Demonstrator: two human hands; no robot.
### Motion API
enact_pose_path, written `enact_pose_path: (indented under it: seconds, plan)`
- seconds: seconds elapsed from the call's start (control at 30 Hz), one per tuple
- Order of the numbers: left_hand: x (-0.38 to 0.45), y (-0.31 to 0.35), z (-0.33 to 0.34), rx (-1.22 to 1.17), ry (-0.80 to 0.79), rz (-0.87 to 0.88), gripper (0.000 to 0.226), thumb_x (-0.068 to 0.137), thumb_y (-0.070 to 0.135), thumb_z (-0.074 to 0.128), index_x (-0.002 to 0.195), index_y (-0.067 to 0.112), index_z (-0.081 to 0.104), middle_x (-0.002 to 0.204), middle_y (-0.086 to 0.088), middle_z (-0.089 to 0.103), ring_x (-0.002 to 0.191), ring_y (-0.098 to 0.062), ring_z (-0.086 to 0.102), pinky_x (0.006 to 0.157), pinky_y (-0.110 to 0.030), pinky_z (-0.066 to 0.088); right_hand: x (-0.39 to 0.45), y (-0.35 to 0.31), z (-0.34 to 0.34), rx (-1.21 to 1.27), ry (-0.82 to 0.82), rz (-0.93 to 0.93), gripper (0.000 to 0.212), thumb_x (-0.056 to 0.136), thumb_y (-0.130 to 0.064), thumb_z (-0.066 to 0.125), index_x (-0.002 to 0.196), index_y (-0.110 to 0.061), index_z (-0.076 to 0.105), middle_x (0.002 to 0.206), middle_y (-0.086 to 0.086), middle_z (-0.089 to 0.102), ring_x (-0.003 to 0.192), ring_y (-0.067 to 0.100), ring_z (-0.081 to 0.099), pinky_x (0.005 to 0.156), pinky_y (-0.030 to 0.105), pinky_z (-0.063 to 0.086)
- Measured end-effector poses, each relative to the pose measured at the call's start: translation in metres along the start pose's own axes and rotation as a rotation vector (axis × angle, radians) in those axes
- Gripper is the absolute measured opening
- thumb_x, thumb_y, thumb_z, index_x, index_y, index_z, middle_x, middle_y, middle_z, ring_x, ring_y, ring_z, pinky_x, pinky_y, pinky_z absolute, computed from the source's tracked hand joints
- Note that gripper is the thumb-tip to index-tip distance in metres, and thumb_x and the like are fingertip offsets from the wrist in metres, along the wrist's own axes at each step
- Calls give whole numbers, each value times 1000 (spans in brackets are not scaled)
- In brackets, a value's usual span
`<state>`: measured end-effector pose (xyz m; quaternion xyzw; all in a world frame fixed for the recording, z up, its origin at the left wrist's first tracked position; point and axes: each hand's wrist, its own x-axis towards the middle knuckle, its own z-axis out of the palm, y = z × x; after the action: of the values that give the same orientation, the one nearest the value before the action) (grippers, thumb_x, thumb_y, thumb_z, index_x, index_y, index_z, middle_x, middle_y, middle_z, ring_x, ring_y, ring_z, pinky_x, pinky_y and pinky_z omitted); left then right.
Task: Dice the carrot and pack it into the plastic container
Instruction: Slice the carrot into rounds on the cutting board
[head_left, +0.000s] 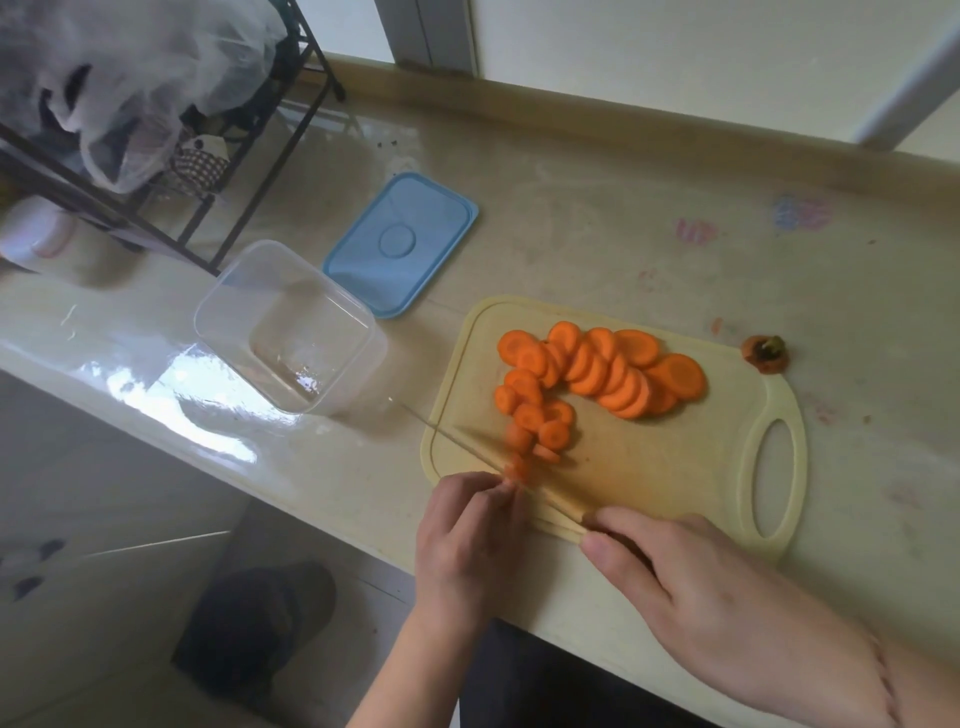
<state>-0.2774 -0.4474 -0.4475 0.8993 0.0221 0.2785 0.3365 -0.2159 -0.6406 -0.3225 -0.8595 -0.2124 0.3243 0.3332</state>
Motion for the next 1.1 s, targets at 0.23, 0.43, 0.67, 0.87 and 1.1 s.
enact_pose_path:
  seconds: [0.23,0.43,0.67,0.87,1.1]
  plan:
    - [-3,-6,2,-7,-15,14,14,71,-1,84,77,3,72,92,2,55,69,-21,60,61,-25,47,-11,6,4,-32,-6,48,47,84,-75,14,90,-39,43,66,-3,52,64,10,49,61,28,43]
    - [-3,-6,0,-8,-24,23,9,83,4,76,76,0,73,92,2,55,73,-20,59,63,-24,48,-10,5,3,-44,-27,65,49,84,-76,10,90,-40,43,66,0,53,64,14,51,61,31,44]
    - [-1,-3,3,-11,-9,58,11,78,0,81,85,2,73,96,-1,57,75,-21,62,63,-30,52,30,3,20,-13,12,-1,50,90,-67,17,76,-24,38,61,0,53,61,17,53,63,46,45]
    - [-1,-2,3,35,5,14,9,80,1,82,86,-1,76,88,-9,66,76,-23,64,66,-32,53,33,0,7,77,17,7,43,93,-62,29,71,-28,44,62,-4,55,61,13,54,61,44,45]
    - [1,1,0,8,-11,-10,15,93,16,71,88,3,77,88,-7,69,77,-22,66,67,-32,54,1,-1,-3,-11,-18,19,47,90,-65,25,84,-25,47,72,-6,57,66,11,52,57,27,39]
